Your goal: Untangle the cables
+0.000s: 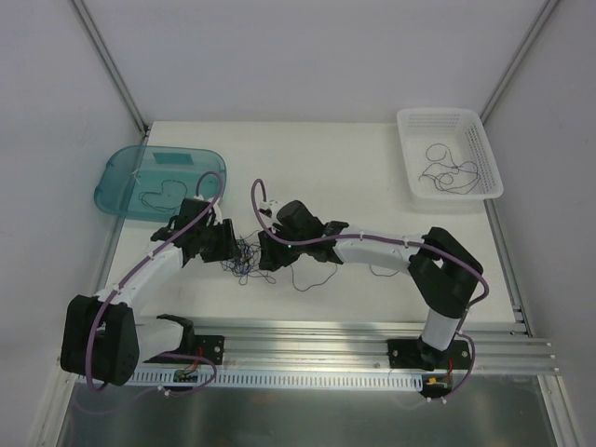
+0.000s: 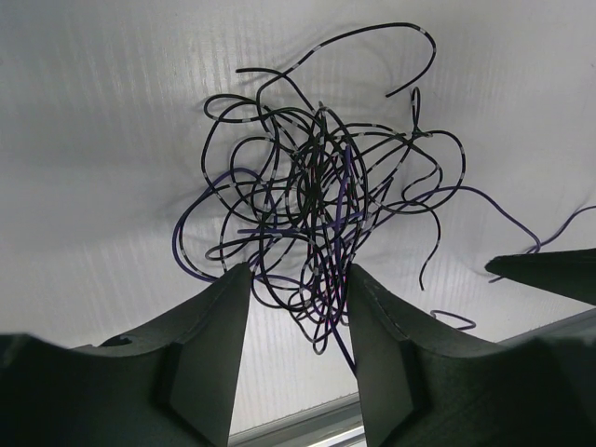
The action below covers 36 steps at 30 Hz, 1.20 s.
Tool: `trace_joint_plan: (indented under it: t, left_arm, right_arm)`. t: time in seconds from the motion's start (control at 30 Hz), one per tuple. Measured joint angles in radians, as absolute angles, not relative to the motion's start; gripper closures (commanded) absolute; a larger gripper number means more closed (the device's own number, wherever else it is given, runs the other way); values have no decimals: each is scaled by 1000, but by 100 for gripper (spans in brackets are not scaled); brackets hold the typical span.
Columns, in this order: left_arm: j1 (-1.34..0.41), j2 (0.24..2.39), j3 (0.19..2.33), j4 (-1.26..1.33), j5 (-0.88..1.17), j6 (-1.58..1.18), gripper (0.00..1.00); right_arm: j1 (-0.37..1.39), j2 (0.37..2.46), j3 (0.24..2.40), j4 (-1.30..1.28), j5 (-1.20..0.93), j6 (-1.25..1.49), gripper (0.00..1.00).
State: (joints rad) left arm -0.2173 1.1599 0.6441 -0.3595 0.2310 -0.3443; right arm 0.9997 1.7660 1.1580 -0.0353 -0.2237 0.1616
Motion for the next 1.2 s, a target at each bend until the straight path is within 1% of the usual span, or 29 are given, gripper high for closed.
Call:
trace_joint_plan:
  t: [0.23, 0.33, 0.43, 0.47, 0.5, 0.53, 0.57, 0.63, 0.67, 0.7, 0.8, 0.93, 1.07, 1.2]
  left_arm:
    - [-224, 1163, 644, -359, 233, -346, 59]
    - [-224, 1167, 644, -359, 233, -347, 60]
    - [-224, 1170, 644, -359, 233, -347, 64]
    - [-226, 1171, 645, -359, 232, -347, 65]
    - [-228, 1172, 645, -359, 231, -348, 67]
    - [-230, 1173, 645, -359, 231, -348, 70]
    - [-230, 1174, 645, -358, 232, -348, 79]
    - [-230, 1174, 645, -358, 230, -351, 89]
    - [-230, 1174, 645, -358, 228, -352, 97]
    - [-230, 1173, 645, -359, 226, -354, 99]
    - [-230, 1173, 645, -361, 210, -351, 100]
    - [-230, 1171, 649, -377, 169, -351, 100]
    - [-230, 1157, 651, -390, 136, -352, 100]
    - [-235, 1142, 654, -397, 118, -352, 100]
  right_arm:
    - [1012, 1863, 1178, 71, -289, 191, 57]
    - [1023, 1897, 1195, 94, -309, 202, 61]
    - [1032, 1916, 1206, 109, -323, 208, 73]
    - [1033, 1918, 1207, 115, -325, 210, 84]
    - [1034, 1919, 1207, 117, -326, 208, 90]
    - [1035, 1919, 1207, 117, -326, 210, 96]
    - [1035, 1919, 1207, 119, -325, 209, 99]
    - [1035, 1909, 1199, 113, -316, 200, 99]
    - [1035, 1895, 1190, 99, -308, 194, 99]
    - [1035, 1874, 1178, 83, -296, 185, 99]
    - [1035, 1777, 1143, -4, -263, 151, 99]
    - [1035, 1586, 1113, -139, -165, 104, 99]
    - [1024, 1386, 1079, -263, -27, 86, 99]
    - [965, 1186, 1063, -400, 113, 86, 99]
